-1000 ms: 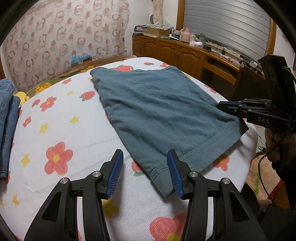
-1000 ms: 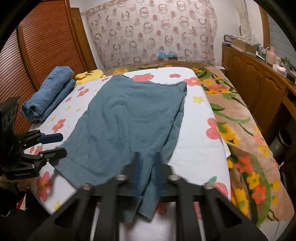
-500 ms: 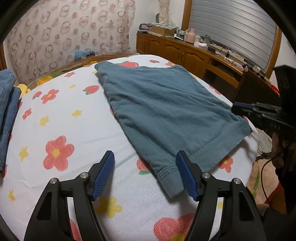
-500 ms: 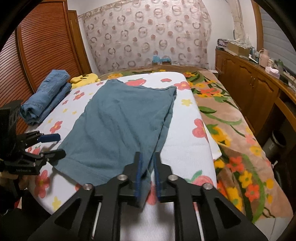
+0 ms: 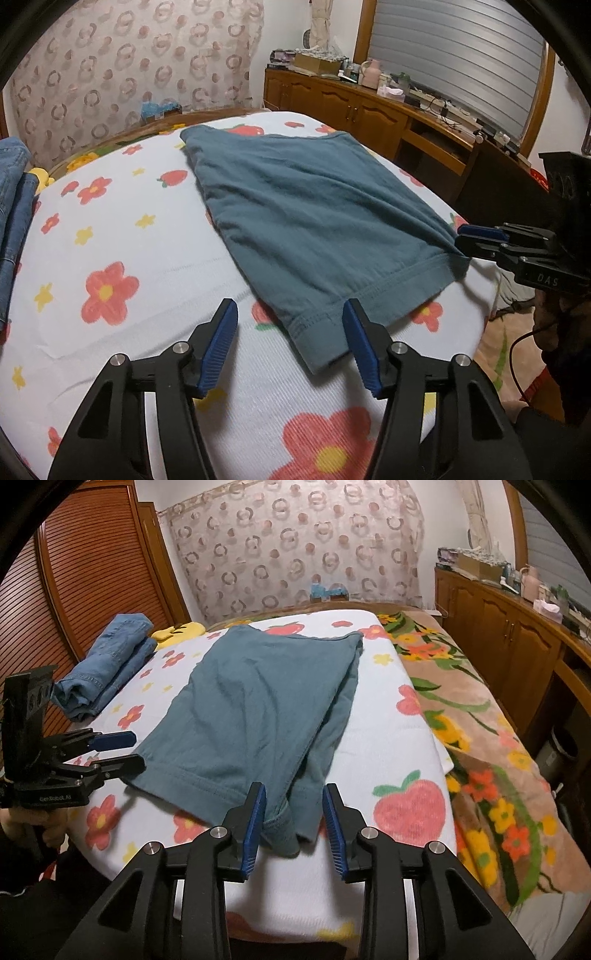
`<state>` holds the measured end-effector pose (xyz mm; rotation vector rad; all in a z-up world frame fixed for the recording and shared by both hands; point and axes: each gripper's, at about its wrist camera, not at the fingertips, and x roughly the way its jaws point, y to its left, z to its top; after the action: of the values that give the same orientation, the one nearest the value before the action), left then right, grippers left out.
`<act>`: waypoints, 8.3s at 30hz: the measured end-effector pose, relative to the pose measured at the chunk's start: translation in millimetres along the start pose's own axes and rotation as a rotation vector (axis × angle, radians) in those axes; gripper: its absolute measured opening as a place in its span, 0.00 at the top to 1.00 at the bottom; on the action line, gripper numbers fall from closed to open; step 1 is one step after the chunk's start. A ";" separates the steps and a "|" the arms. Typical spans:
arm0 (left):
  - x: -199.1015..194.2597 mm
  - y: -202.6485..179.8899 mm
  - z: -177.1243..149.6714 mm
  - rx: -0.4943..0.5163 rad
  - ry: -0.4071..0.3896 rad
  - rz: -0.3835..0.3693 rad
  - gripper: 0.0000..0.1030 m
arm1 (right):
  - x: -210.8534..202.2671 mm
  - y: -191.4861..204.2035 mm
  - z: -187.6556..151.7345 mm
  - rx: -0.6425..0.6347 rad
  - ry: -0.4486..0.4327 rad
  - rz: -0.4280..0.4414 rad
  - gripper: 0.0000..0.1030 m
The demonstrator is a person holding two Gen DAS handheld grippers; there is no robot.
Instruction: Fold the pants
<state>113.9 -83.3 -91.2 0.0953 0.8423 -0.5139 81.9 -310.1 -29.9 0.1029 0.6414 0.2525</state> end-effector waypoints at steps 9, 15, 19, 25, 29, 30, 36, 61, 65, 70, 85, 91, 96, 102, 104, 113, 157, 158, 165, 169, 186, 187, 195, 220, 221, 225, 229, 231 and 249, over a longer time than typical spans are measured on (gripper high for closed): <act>-8.8 -2.7 -0.1 -0.012 -0.021 -0.030 0.42 | -8.5 4.5 -0.1 -0.011 -0.010 -0.005 0.59; -1.6 -4.5 -0.8 -0.009 0.000 -0.032 0.43 | -6.3 4.3 -3.1 -0.019 -0.005 -0.019 0.57; 4.7 -5.7 -2.0 -0.004 0.021 -0.024 0.43 | 5.4 -1.5 -4.9 0.002 0.028 -0.019 0.57; 4.9 -8.0 -2.5 0.005 0.015 -0.025 0.48 | 7.7 -1.2 -6.9 0.003 0.022 -0.008 0.57; 3.6 -12.0 -4.6 0.020 0.008 -0.040 0.61 | 7.7 0.5 -9.3 -0.006 0.015 0.001 0.64; 3.2 -12.1 -5.2 0.023 0.006 -0.042 0.63 | 7.6 -0.1 -9.3 -0.008 0.013 0.000 0.65; -2.7 -13.0 -5.3 0.036 0.002 -0.069 0.81 | 4.6 1.1 -8.6 -0.014 0.007 0.035 0.83; -76.6 -15.7 9.7 0.054 -0.150 -0.056 0.90 | -36.7 25.1 4.2 -0.079 -0.098 0.118 0.88; -89.1 -17.9 16.7 0.065 -0.182 -0.059 0.90 | -48.6 28.7 5.9 -0.097 -0.125 0.120 0.88; -101.1 -20.8 23.5 0.076 -0.212 -0.057 0.90 | -57.4 33.7 9.2 -0.108 -0.160 0.130 0.88; -66.2 -6.4 33.1 0.051 -0.167 -0.037 0.90 | -36.0 29.4 11.3 -0.108 -0.147 0.116 0.88; -49.6 3.2 40.1 0.041 -0.145 -0.030 0.90 | -14.9 30.0 23.8 -0.100 -0.121 0.102 0.88; -35.6 9.5 53.4 0.045 -0.138 -0.026 0.90 | -4.7 27.8 35.8 -0.102 -0.124 0.094 0.88; -23.3 21.4 68.8 0.032 -0.137 -0.027 0.90 | 12.0 22.1 47.6 -0.089 -0.125 0.091 0.88; -18.5 26.5 72.8 0.027 -0.132 -0.029 0.90 | 17.2 19.0 49.6 -0.080 -0.119 0.092 0.88; 4.7 36.2 96.3 0.042 -0.099 -0.030 0.90 | 41.4 8.0 59.7 -0.063 -0.089 0.089 0.88; 23.8 66.8 75.8 0.067 -0.002 0.003 0.36 | 49.7 -3.0 60.2 -0.166 0.056 0.038 0.57; 25.7 66.0 77.0 0.072 0.004 0.007 0.36 | 52.8 -2.4 61.3 -0.176 0.063 0.032 0.57; 39.9 58.6 98.7 0.116 0.023 0.024 0.36 | 61.6 -0.6 77.9 -0.224 0.059 -0.003 0.57; 49.4 63.0 109.3 0.112 0.032 0.040 0.36 | 67.8 -6.2 85.2 -0.210 0.041 -0.009 0.57; 80.2 90.5 120.5 0.022 0.050 0.058 0.36 | 79.2 -18.8 89.0 -0.120 -0.006 -0.009 0.57; 80.1 91.1 120.1 0.020 0.048 0.055 0.36 | 80.6 -18.2 89.6 -0.120 -0.005 -0.001 0.57; 76.7 92.7 119.0 0.015 0.030 0.042 0.36 | 100.9 -30.7 111.7 -0.089 0.038 0.055 0.57; 71.5 80.1 129.9 0.043 -0.012 -0.045 0.86 | 102.9 -28.7 109.1 -0.068 -0.008 0.035 0.88; 70.1 81.3 131.4 0.037 -0.023 -0.038 0.87 | 103.3 -27.7 108.0 -0.066 -0.006 0.034 0.88; 63.2 82.3 136.0 0.025 -0.040 -0.019 0.87 | 99.1 -23.4 108.3 -0.064 -0.002 0.032 0.88; 57.2 81.1 132.7 0.021 -0.034 -0.007 0.83 | 87.1 -23.4 108.8 -0.059 -0.007 0.023 0.81; 54.1 81.0 130.5 0.015 -0.028 0.005 0.76 | 81.1 -23.3 107.7 -0.058 -0.013 0.012 0.80; 23.0 63.8 73.6 0.004 -0.032 0.003 0.26 | 34.9 -6.7 54.0 -0.027 -0.032 0.003 0.64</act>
<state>207.3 -57.3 -66.4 0.0924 0.8100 -0.5130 142.7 -308.3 -8.2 0.0815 0.6062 0.2616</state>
